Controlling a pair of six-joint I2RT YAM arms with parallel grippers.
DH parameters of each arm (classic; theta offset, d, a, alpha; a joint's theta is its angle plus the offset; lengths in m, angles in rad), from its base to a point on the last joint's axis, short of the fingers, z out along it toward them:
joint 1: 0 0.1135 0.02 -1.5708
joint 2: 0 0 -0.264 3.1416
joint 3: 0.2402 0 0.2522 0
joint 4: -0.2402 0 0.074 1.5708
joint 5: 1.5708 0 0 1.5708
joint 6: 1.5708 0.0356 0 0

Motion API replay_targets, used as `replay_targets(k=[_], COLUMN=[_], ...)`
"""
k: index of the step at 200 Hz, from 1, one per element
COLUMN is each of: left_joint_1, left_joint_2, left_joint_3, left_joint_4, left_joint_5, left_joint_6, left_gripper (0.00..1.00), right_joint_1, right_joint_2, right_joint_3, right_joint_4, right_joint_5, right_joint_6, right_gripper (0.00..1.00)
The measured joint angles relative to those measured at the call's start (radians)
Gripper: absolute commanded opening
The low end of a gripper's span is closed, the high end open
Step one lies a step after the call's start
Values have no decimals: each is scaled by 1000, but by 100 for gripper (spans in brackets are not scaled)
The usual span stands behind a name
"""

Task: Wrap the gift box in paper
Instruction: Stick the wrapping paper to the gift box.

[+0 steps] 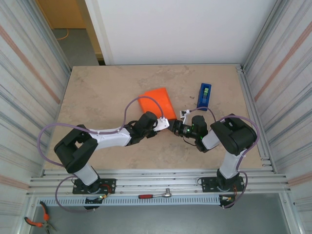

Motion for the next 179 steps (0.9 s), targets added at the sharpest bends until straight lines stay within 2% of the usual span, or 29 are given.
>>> replay_targets(k=[179], left_joint_1=[-2], left_joint_2=[2], left_joint_3=[0], left_joint_4=[1], left_joint_5=[-3], left_joint_6=[0], left_gripper=[41], right_joint_1=[0], right_joint_2=[11], right_joint_3=[0], right_joint_4=[50], right_joint_5=[1], right_joint_6=[56], right_gripper=[46])
